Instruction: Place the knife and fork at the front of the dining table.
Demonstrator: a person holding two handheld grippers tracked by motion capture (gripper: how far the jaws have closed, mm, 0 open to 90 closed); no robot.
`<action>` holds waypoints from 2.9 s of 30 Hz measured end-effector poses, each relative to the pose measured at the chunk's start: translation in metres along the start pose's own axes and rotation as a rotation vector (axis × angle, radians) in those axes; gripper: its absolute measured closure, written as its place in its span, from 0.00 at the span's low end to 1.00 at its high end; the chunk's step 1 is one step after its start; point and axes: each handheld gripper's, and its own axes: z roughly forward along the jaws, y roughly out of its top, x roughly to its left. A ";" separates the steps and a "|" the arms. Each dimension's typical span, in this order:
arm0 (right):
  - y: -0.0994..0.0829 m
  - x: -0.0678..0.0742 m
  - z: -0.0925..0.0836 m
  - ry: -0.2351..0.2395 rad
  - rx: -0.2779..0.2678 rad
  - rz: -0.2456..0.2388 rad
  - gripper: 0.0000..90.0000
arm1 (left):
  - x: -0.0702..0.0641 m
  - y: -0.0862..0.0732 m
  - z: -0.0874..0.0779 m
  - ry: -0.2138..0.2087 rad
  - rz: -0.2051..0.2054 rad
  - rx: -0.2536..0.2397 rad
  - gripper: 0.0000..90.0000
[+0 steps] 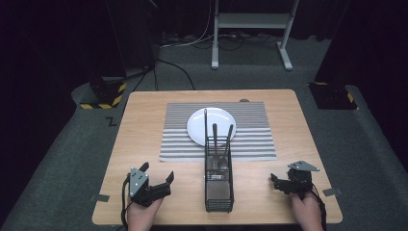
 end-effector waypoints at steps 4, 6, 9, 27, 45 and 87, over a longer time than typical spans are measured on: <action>0.000 0.000 0.000 0.000 0.000 0.000 0.12 | 0.001 0.004 -0.005 -0.013 -0.022 -0.050 0.06; 0.000 0.000 0.000 0.000 0.000 0.000 0.12 | -0.001 0.008 -0.008 -0.018 -0.010 -0.070 0.07; 0.000 0.000 0.000 0.000 0.000 0.000 0.12 | -0.008 0.016 -0.010 -0.020 0.003 -0.108 0.09; 0.000 0.000 0.000 0.004 0.003 -0.002 0.12 | -0.056 0.057 0.030 -0.005 0.072 -0.121 0.17; 0.000 0.001 -0.001 0.008 0.003 -0.005 0.12 | -0.072 0.080 0.082 -0.003 0.039 -0.099 0.32; -0.001 0.001 -0.001 0.009 0.003 -0.004 0.12 | -0.102 0.092 0.129 0.004 0.097 -0.048 0.86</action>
